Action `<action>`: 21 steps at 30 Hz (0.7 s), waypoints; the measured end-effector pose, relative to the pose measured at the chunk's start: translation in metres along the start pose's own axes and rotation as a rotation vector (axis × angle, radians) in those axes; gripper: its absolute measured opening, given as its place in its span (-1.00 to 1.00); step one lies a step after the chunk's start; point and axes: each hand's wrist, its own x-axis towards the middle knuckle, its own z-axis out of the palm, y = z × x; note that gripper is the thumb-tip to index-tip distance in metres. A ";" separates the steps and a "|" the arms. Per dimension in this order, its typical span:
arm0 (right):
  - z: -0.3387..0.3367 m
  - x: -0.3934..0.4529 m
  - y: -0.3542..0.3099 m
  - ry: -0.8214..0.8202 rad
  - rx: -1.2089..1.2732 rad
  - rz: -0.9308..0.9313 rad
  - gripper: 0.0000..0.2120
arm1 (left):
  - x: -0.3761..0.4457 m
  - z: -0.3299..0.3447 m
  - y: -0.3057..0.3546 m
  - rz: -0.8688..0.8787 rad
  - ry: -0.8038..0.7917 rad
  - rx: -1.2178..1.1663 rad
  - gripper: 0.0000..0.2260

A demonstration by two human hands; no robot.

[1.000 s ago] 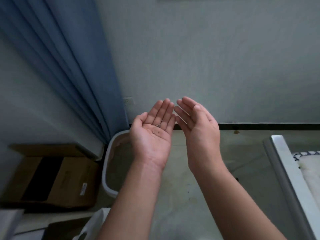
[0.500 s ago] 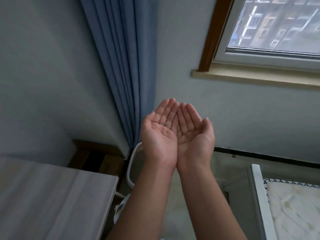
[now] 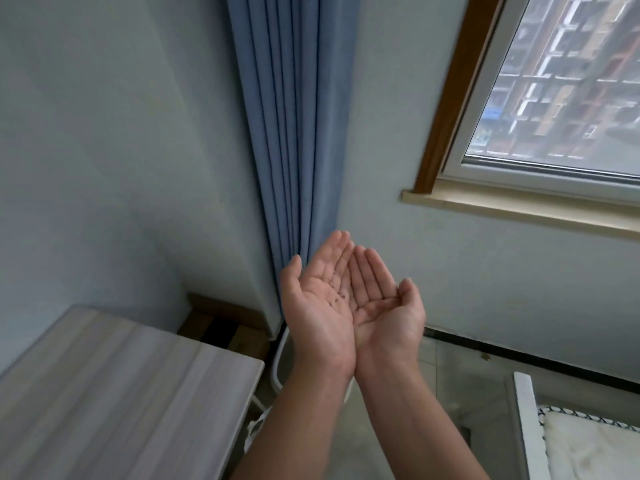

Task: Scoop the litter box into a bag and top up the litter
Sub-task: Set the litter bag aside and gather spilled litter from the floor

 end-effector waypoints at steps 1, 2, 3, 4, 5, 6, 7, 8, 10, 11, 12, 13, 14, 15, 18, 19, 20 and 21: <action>0.002 0.001 -0.004 -0.008 -0.005 0.017 -0.43 | 0.001 0.004 -0.001 0.012 0.002 -0.006 -0.44; 0.005 0.003 -0.009 -0.012 -0.012 0.032 -0.44 | 0.002 0.008 -0.004 0.027 0.009 -0.015 -0.43; 0.006 0.005 -0.015 -0.014 -0.021 0.044 -0.44 | 0.003 0.013 -0.007 0.043 0.019 -0.031 -0.42; 0.008 0.008 -0.022 -0.018 -0.035 0.058 -0.45 | 0.005 0.019 -0.011 0.063 0.033 -0.050 -0.42; 0.010 0.010 -0.029 -0.028 -0.050 0.073 -0.45 | 0.006 0.025 -0.015 0.085 0.045 -0.072 -0.41; 0.011 0.011 -0.036 -0.038 -0.060 0.087 -0.44 | 0.007 0.030 -0.020 0.108 0.057 -0.092 -0.41; 0.012 0.013 -0.044 -0.048 -0.065 0.102 -0.44 | 0.007 0.036 -0.025 0.132 0.069 -0.114 -0.42; 0.013 0.014 -0.051 -0.059 -0.068 0.117 -0.44 | 0.007 0.041 -0.030 0.156 0.084 -0.138 -0.43; 0.014 0.018 -0.065 -0.083 -0.086 0.152 -0.45 | 0.008 0.051 -0.039 0.207 0.126 -0.180 -0.44; 0.013 0.020 -0.070 -0.096 -0.097 0.171 -0.45 | 0.008 0.055 -0.043 0.239 0.148 -0.192 -0.45; 0.013 0.022 -0.075 -0.108 -0.108 0.188 -0.45 | 0.009 0.058 -0.047 0.271 0.169 -0.199 -0.45; 0.012 0.023 -0.079 -0.117 -0.118 0.206 -0.45 | 0.008 0.061 -0.050 0.301 0.187 -0.204 -0.45; 0.012 0.023 -0.083 -0.125 -0.129 0.223 -0.45 | 0.008 0.063 -0.053 0.328 0.208 -0.207 -0.46; 0.011 0.023 -0.087 -0.130 -0.140 0.238 -0.45 | 0.006 0.065 -0.056 0.350 0.229 -0.207 -0.46; 0.006 0.017 -0.094 -0.153 -0.161 0.287 -0.46 | -0.005 0.068 -0.064 0.394 0.258 -0.212 -0.46; 0.005 0.014 -0.095 -0.162 -0.163 0.309 -0.46 | -0.009 0.068 -0.065 0.411 0.263 -0.220 -0.46; 0.004 0.010 -0.095 -0.169 -0.165 0.330 -0.46 | -0.014 0.068 -0.065 0.430 0.272 -0.229 -0.46; 0.004 0.006 -0.093 -0.175 -0.169 0.349 -0.46 | -0.020 0.067 -0.064 0.450 0.284 -0.237 -0.46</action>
